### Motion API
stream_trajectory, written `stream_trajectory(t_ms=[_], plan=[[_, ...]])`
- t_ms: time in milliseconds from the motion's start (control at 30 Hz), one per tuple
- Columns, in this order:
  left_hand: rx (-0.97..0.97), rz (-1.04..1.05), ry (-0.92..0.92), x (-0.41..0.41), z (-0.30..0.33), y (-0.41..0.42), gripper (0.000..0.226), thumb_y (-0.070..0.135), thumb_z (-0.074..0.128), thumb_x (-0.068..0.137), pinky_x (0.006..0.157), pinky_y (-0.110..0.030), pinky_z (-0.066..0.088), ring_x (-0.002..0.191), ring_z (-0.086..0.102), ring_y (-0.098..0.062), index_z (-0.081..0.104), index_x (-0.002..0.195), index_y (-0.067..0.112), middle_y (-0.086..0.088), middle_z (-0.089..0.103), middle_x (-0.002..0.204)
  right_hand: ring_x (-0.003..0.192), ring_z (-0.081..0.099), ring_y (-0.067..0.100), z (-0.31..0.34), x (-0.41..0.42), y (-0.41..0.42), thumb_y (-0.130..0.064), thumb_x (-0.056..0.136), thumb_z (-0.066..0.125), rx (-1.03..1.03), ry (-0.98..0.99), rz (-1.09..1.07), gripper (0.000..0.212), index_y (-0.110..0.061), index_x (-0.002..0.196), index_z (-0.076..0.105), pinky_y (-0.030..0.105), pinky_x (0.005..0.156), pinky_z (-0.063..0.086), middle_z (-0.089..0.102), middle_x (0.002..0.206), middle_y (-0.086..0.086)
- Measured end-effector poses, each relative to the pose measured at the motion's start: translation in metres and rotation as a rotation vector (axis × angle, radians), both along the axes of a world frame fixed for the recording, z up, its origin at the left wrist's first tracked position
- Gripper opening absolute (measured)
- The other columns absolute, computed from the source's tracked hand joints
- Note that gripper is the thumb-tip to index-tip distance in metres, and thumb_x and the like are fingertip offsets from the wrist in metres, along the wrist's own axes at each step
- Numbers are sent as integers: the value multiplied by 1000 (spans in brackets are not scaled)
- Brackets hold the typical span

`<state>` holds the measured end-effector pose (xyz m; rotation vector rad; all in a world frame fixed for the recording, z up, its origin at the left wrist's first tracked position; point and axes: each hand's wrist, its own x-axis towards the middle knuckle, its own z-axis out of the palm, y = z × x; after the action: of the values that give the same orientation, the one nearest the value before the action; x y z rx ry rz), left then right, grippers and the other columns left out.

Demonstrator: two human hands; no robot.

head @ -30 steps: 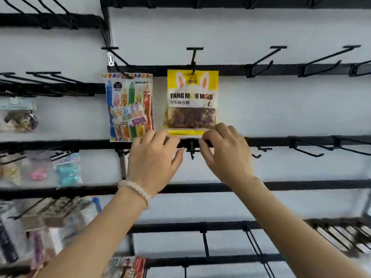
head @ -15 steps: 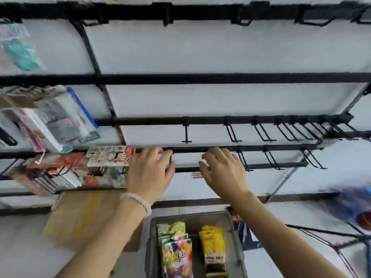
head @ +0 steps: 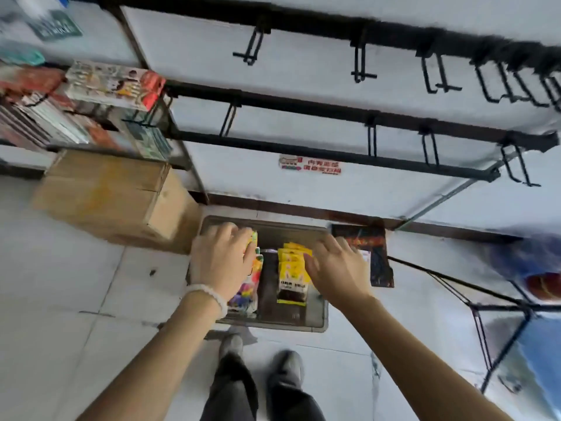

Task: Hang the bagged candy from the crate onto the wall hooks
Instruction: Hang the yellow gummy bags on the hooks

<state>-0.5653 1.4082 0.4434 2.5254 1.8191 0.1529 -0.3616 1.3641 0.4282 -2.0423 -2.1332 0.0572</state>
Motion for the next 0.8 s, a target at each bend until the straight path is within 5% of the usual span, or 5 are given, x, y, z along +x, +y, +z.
stream_trajectory(t_ms=[300,567,800], plan=[[-214,23,62,2,-199,1,27,34,50,88,63,-37,50,83,60,-29,65,105,17,-8,66,96,80,62,29,-193,15,-17,-26,85,58,-309,55,-64,14,-16,91,67,34,60,49,66,92,4],[-332,19,100,-2,-398,2,31,37,42,91,68,-38,45,91,57,-27,63,107,20,-6,63,100,87,60,33,-386,8,-10,-27,89,52,-457,72,-118,19,-14,96,64,34,57,46,64,99,7],[-371,-54,27,29,-537,26,32,39,46,89,75,-40,44,100,53,-29,61,112,22,-6,61,104,111,48,33,-517,12,43,-19,91,47,-520,83,-205,31,-13,121,52,39,76,45,52,123,10]])
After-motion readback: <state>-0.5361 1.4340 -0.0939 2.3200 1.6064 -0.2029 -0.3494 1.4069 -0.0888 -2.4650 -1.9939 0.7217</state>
